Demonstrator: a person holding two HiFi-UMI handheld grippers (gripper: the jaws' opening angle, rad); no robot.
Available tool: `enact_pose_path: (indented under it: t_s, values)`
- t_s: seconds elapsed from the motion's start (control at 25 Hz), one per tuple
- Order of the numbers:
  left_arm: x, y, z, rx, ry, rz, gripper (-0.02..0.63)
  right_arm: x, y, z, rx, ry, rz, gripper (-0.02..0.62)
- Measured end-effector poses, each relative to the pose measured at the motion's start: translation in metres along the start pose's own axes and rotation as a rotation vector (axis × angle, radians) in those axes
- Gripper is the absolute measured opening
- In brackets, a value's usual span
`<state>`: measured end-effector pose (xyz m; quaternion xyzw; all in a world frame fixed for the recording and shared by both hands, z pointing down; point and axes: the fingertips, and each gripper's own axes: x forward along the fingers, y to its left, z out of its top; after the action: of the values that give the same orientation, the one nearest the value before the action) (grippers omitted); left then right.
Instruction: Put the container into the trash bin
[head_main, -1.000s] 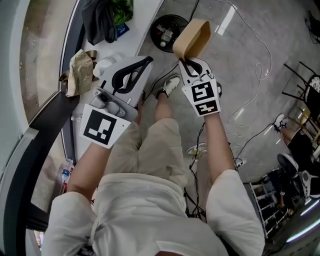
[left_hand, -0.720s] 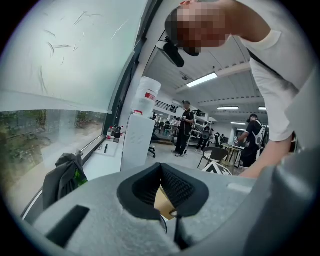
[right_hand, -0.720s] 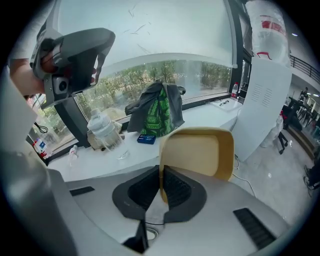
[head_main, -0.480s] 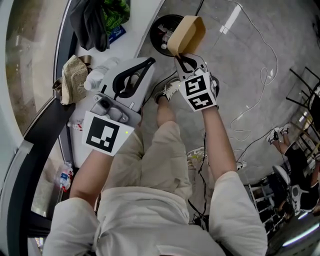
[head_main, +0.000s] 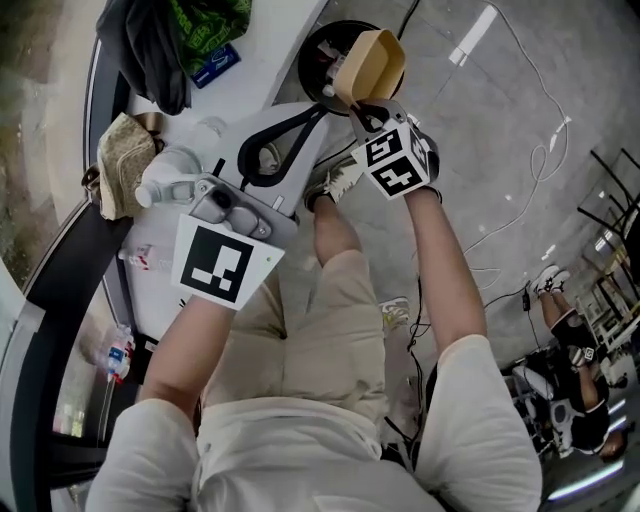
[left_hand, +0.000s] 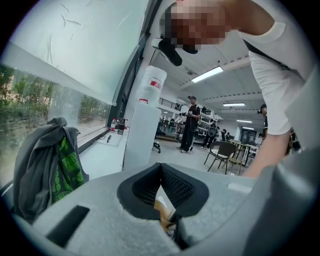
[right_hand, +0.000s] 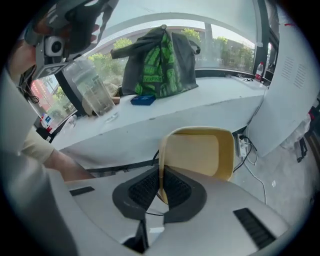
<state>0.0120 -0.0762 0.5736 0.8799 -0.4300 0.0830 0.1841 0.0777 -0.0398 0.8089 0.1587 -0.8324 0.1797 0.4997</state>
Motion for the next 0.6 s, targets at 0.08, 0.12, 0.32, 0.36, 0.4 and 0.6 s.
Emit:
enact_pose_path:
  t_s: [0.08, 0.12, 0.32, 0.36, 0.4, 0.6]
  values:
    - [0.005, 0.002, -0.013, -0.012, 0.009, 0.009, 0.015, 0.017, -0.002, -0.007, -0.031, 0.027, 0.020, 0.018]
    - [0.008, 0.004, -0.019, -0.017, 0.011, 0.014, 0.015, 0.026, -0.003, -0.010, -0.052, 0.042, 0.031, 0.018]
    - [0.020, 0.013, -0.043, -0.040, 0.015, 0.047, 0.015, 0.066, -0.002, -0.025, -0.126, 0.102, 0.077, 0.018]
    - [0.022, 0.014, -0.047, -0.041, 0.016, 0.050, 0.015, 0.072, -0.003, -0.027, -0.120, 0.105, 0.079, 0.018]
    - [0.024, 0.015, -0.051, -0.042, 0.016, 0.052, 0.015, 0.078, -0.004, -0.029, -0.114, 0.109, 0.081, 0.018]
    - [0.026, 0.023, -0.067, -0.042, 0.020, 0.068, 0.015, 0.107, -0.009, -0.043, -0.111, 0.174, 0.093, 0.018]
